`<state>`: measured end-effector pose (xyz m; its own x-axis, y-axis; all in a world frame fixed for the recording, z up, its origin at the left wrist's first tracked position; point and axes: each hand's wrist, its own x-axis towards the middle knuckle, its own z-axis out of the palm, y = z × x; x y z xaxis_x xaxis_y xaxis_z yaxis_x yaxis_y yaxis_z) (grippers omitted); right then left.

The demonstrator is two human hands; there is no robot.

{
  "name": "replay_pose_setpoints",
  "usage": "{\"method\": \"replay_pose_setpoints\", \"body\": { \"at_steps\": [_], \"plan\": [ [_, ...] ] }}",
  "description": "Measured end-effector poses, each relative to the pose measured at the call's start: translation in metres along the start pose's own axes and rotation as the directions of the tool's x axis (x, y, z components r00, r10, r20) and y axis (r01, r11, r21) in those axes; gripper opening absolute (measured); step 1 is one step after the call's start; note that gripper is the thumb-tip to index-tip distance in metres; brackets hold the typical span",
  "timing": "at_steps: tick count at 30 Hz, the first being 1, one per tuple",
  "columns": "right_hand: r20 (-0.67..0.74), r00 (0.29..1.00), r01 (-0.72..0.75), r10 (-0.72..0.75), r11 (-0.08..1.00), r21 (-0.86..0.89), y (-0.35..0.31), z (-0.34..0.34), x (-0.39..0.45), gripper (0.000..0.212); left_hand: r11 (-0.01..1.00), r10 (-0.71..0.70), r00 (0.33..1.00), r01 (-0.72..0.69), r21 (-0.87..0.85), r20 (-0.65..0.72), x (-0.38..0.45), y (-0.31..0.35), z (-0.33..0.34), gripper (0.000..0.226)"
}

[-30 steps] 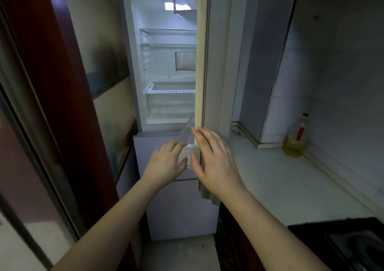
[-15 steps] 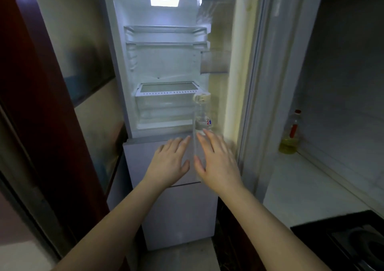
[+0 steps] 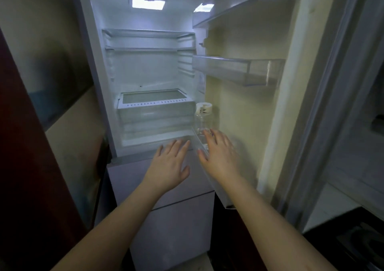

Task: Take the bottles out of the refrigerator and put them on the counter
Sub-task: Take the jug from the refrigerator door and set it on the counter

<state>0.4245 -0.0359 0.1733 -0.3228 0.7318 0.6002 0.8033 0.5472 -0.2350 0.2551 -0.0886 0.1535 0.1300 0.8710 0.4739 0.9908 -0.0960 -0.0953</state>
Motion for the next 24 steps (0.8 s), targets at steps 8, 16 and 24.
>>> {"method": "replay_pose_setpoints", "body": {
  "at_steps": [8,16,24],
  "plan": [
    [0.125,0.961,-0.260,0.245,0.957,0.127,0.016,0.033,0.070,0.063,0.999,0.014,1.000,-0.014,-0.053,-0.003,0.033,-0.007,0.020,0.073],
    [0.151,0.853,-0.512,0.499,0.747,0.424,0.037,0.070,0.130,0.100,0.999,-0.038,0.999,0.037,-0.035,-0.004,0.060,-0.033,0.024,0.073],
    [0.311,0.799,-0.593,0.515,0.588,0.550,0.060,0.111,0.149,0.109,0.993,-0.096,0.995,0.096,-0.071,0.005,0.079,-0.032,0.030,0.073]
  ]
}}
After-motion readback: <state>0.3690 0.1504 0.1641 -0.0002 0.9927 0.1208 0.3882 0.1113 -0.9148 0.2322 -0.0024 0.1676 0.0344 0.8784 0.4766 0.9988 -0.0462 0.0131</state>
